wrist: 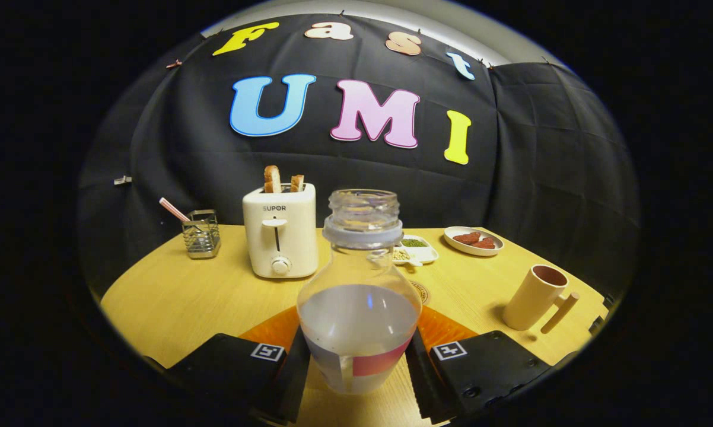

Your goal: Take the bottle from table, then pour the juice into the cup, finally place the bottle on the coaster

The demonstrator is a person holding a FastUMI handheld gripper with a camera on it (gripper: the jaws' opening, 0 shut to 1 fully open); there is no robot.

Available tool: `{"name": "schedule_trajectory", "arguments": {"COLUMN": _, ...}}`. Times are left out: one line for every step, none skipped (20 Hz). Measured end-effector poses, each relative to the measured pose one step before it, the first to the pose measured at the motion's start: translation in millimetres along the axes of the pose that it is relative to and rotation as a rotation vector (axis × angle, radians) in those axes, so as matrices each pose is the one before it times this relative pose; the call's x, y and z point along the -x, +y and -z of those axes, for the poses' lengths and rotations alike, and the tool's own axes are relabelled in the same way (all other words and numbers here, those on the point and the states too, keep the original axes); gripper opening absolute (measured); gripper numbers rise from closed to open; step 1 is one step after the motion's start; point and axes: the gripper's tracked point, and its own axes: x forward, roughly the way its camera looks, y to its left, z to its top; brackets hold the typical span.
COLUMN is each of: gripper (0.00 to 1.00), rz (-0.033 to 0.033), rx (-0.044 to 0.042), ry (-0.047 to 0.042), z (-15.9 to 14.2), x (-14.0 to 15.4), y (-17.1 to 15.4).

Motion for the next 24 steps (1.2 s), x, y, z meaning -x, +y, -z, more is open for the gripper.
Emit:
{"name": "schedule_trajectory", "arguments": {"gripper": 0.75, "rz": -0.00940, "rx": -0.00695, "ry": 0.00015, "z": -8.44, "x": 3.93, "y": -7.41}}
{"name": "schedule_trajectory", "arguments": {"gripper": 0.75, "rz": -0.00364, "rx": -0.00890, "ry": 0.00014, "z": -5.47, "x": 1.63, "y": -7.43}}
{"name": "schedule_trajectory", "arguments": {"gripper": 0.75, "rz": -0.00461, "rx": -0.01201, "ry": 0.00370, "z": -6.62, "x": 3.24, "y": -8.72}}
{"name": "schedule_trajectory", "arguments": {"gripper": 0.75, "rz": -0.01559, "rx": -0.01943, "ry": 0.02661, "z": -1.27, "x": -1.03, "y": -6.34}}
{"name": "schedule_trajectory", "arguments": {"gripper": 0.75, "rz": -0.02215, "rx": -0.03512, "ry": 0.02434, "z": -2.76, "x": 1.69, "y": -4.61}}
{"name": "schedule_trajectory", "arguments": {"gripper": 0.75, "rz": -0.02374, "rx": -0.04773, "ry": 0.00541, "z": -4.66, "x": 2.21, "y": -6.33}}
{"name": "schedule_trajectory", "arguments": {"gripper": 0.75, "rz": -0.02376, "rx": -0.06845, "ry": -0.00740, "z": -8.39, "x": 3.10, "y": -4.75}}
{"name": "schedule_trajectory", "arguments": {"gripper": 0.75, "rz": -0.02145, "rx": -0.06191, "ry": 0.00043, "z": -5.12, "x": 0.40, "y": -3.72}}
{"name": "schedule_trajectory", "arguments": {"gripper": 0.75, "rz": -0.01570, "rx": -0.05877, "ry": 0.00556, "z": -6.46, "x": -0.60, "y": -5.45}}
{"name": "schedule_trajectory", "arguments": {"gripper": 0.75, "rz": 0.00403, "rx": -0.03820, "ry": 0.00915, "z": -3.30, "x": -0.30, "y": -7.69}}
{"name": "schedule_trajectory", "arguments": {"gripper": 0.75, "rz": 0.01227, "rx": -0.03425, "ry": 0.02126, "z": -0.94, "x": -1.29, "y": -8.94}}
{"name": "schedule_trajectory", "arguments": {"gripper": 0.75, "rz": 0.00184, "rx": -0.04131, "ry": 0.02169, "z": -1.29, "x": -0.77, "y": -6.51}}
{"name": "schedule_trajectory", "arguments": {"gripper": 0.75, "rz": -0.00208, "rx": -0.04644, "ry": 0.00319, "z": -3.79, "x": 0.72, "y": -4.38}}
{"name": "schedule_trajectory", "arguments": {"gripper": 0.75, "rz": -0.01213, "rx": -0.04839, "ry": -0.00032, "z": -7.33, "x": 2.28, "y": -0.22}}
{"name": "schedule_trajectory", "arguments": {"gripper": 0.75, "rz": -0.01042, "rx": -0.04889, "ry": 0.00406, "z": -4.46, "x": -0.06, "y": 0.27}}
{"name": "schedule_trajectory", "arguments": {"gripper": 0.75, "rz": -0.00697, "rx": -0.04514, "ry": 0.00483, "z": -2.87, "x": 0.04, "y": -0.56}}
{"name": "schedule_trajectory", "arguments": {"gripper": 0.75, "rz": -0.00172, "rx": -0.04568, "ry": 0.00548, "z": -3.33, "x": -1.86, "y": -0.57}}
{"name": "schedule_trajectory", "arguments": {"gripper": 0.75, "rz": -0.00117, "rx": -0.05026, "ry": 0.00971, "z": -1.66, "x": -0.76, "y": -1.70}}
{"name": "schedule_trajectory", "arguments": {"gripper": 0.75, "rz": -0.00179, "rx": -0.04707, "ry": 0.00659, "z": -2.66, "x": -1.89, "y": -0.82}}
{"name": "schedule_trajectory", "arguments": {"gripper": 0.75, "rz": 0.00097, "rx": -0.03864, "ry": 0.00488, "z": -2.25, "x": -1.60, "y": -1.29}}
{"name": "schedule_trajectory", "arguments": {"gripper": 0.75, "rz": 0.00454, "rx": -0.03463, "ry": 0.01205, "z": -0.72, "x": -2.50, "y": -1.74}}
{"name": "schedule_trajectory", "arguments": {"gripper": 0.75, "rz": 0.00774, "rx": -0.03724, "ry": 0.00911, "z": -1.13, "x": -1.82, "y": -2.88}}
{"name": "schedule_trajectory", "arguments": {"gripper": 0.75, "rz": 0.00340, "rx": -0.04499, "ry": 0.00445, "z": -3.35, "x": -2.14, "y": -3.43}}
{"name": "schedule_trajectory", "arguments": {"gripper": 0.75, "rz": 0.00267, "rx": -0.05049, "ry": 0.00179, "z": -4.41, "x": -0.50, "y": -1.80}}
